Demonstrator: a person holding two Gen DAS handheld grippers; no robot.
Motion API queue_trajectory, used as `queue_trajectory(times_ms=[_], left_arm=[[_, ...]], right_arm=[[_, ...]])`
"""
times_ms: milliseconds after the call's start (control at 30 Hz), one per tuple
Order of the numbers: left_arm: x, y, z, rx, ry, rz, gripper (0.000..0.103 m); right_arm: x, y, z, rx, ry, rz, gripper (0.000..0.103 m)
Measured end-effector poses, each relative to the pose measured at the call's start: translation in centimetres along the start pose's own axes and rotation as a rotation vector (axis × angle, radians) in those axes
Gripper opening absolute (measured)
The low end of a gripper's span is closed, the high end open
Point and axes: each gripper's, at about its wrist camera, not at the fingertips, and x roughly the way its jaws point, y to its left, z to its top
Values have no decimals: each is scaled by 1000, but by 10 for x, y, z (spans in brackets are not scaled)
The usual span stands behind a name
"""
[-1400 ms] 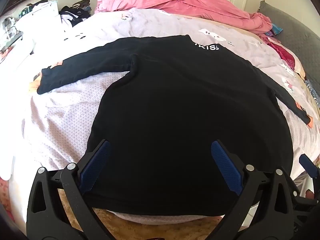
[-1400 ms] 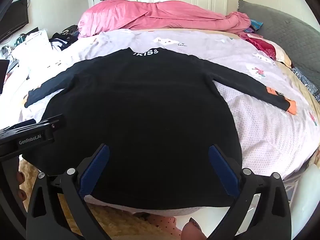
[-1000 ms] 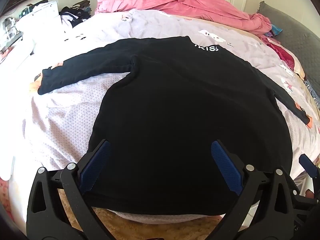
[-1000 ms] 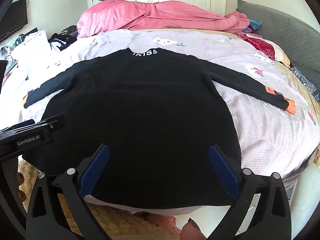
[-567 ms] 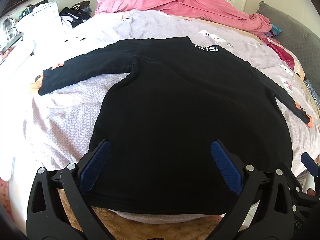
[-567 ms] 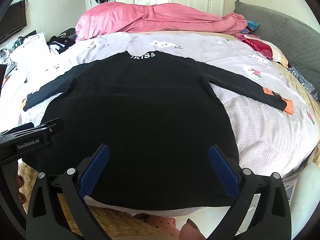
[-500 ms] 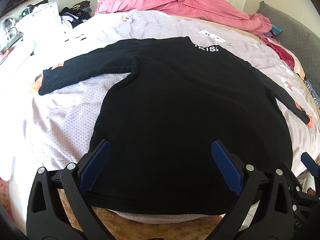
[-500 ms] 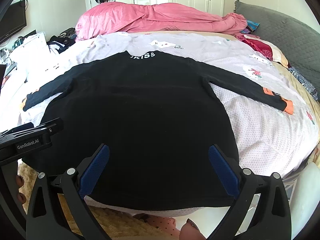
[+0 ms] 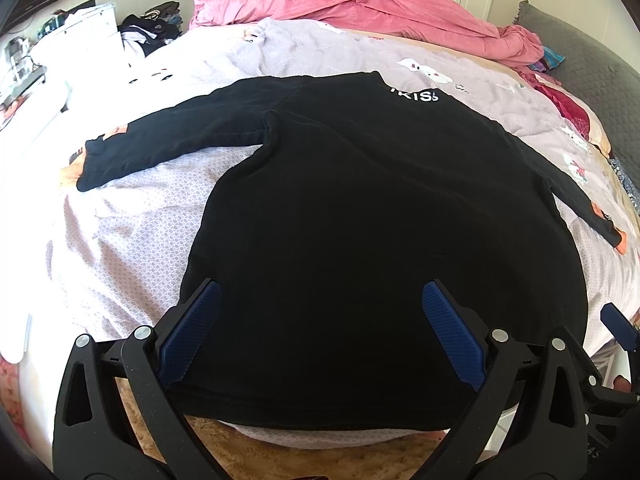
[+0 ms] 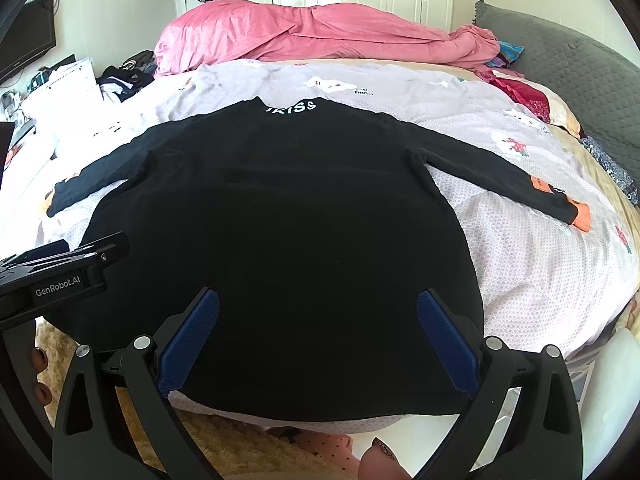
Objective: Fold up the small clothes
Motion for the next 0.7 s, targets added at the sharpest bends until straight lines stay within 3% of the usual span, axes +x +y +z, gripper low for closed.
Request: queue_trajectory(times_ms=[700], left_arm=[[0, -3, 2, 9, -1, 13, 95]], right_arm=[[-3, -5, 0, 23, -9, -8, 99]])
